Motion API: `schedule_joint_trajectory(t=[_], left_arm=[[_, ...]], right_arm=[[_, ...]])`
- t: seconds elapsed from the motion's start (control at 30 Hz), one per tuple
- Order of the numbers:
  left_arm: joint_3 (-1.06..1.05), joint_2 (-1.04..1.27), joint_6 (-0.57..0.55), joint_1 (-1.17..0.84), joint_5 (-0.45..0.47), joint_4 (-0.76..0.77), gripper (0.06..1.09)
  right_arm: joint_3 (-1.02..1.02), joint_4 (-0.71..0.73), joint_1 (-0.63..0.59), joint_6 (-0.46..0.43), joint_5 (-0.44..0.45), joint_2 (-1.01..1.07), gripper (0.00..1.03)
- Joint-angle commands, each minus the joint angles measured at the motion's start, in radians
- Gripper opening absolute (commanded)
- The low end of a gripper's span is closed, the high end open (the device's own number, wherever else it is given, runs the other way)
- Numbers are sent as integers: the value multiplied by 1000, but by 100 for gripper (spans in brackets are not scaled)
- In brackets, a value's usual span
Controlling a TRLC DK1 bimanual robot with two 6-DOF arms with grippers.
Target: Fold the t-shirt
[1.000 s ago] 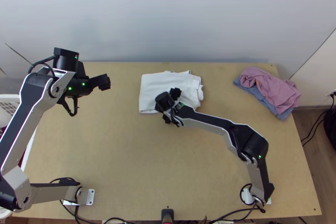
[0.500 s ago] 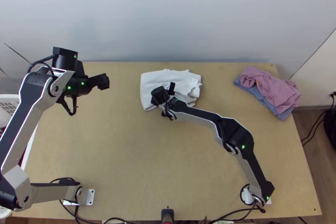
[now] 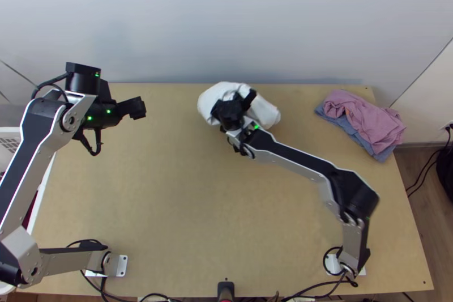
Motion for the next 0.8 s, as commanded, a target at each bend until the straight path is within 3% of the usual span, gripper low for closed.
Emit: schedule_joint_trajectory(t=[0.0, 0.3, 0.53, 0.77], left_arm=[[-13, -41, -6, 2, -1, -7, 104], [-47, -98, -1, 25, -1, -24, 104], [-68, -123, -3, 25, -1, -24, 104], [-107, -132, -3, 23, -1, -24, 104]], right_arm=[[-44, 25, -14, 2, 83, -161, 3], [-79, 21, -120, 4, 172, -357, 3], [-191, 11, -370, -13, 175, -581, 3], [-377, 2, -729, -27, -32, -741, 3]])
